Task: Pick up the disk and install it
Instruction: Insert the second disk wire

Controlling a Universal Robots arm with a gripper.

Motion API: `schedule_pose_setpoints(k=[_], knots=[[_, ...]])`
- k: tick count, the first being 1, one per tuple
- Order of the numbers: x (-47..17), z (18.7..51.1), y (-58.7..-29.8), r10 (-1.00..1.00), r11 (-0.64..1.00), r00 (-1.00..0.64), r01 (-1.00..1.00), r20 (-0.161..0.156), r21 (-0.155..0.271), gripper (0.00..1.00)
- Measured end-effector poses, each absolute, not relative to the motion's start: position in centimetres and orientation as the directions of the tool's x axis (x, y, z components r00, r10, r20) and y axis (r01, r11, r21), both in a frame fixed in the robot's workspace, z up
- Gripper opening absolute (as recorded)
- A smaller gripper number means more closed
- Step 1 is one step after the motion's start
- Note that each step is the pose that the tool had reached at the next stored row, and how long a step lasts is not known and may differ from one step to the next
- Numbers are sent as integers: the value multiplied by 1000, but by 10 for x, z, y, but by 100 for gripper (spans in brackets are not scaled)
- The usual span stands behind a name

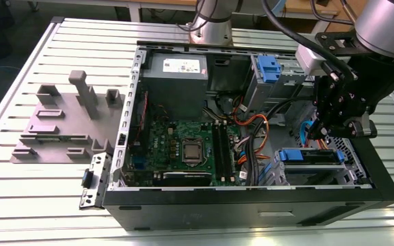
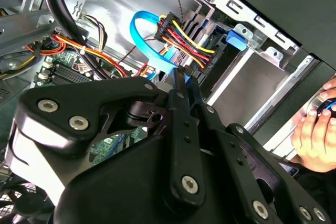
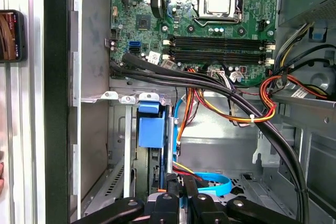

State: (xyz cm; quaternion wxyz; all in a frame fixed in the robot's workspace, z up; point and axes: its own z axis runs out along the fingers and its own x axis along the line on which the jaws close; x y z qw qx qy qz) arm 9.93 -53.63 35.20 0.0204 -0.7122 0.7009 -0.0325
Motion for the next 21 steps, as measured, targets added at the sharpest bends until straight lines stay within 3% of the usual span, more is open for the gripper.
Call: schedule_pose_setpoints(k=[11, 21], knots=[[98, 348, -551, -998, -11, 15, -997, -62, -76, 16], [95, 342, -557, -998, -11, 16, -997, -65, -79, 16]])
